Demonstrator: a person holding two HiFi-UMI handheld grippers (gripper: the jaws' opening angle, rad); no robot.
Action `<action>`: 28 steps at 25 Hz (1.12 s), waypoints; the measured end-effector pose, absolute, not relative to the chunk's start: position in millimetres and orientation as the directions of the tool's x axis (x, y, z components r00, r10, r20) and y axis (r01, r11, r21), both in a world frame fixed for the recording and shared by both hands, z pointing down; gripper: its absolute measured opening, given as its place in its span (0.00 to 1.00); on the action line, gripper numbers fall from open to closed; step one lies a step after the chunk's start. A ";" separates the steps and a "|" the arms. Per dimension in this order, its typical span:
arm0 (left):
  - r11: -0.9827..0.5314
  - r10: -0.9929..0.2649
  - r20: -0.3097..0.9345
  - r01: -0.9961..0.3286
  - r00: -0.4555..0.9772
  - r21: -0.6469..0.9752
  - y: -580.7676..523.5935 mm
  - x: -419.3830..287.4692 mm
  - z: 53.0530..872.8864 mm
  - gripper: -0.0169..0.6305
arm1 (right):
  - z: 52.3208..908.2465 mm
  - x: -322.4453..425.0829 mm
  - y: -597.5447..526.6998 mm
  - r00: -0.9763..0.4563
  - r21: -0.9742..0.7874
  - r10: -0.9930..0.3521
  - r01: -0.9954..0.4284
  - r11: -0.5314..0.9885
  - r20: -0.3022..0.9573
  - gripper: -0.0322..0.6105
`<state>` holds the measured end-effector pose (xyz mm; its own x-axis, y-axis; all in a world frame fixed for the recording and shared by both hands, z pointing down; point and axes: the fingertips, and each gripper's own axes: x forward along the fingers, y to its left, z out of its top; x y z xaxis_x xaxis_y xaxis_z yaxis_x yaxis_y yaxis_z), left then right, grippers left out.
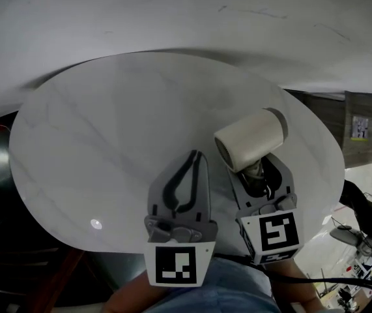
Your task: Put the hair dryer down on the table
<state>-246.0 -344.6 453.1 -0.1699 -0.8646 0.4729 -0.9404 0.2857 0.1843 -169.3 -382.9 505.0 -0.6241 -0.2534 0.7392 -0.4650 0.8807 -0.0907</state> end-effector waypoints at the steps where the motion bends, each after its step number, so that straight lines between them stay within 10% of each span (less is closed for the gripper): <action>1: 0.288 -0.862 0.478 -0.940 -0.169 0.185 -343.7 -246.4 454.6 0.05 | 507.1 -170.1 -382.0 -0.621 -0.089 -0.249 -0.461 0.883 0.743 0.40; 28: 0.356 -0.859 0.449 -0.917 -0.245 0.180 -319.1 -260.6 439.6 0.05 | 538.4 -175.3 -369.1 -0.517 -0.026 -0.201 -0.398 0.917 0.832 0.41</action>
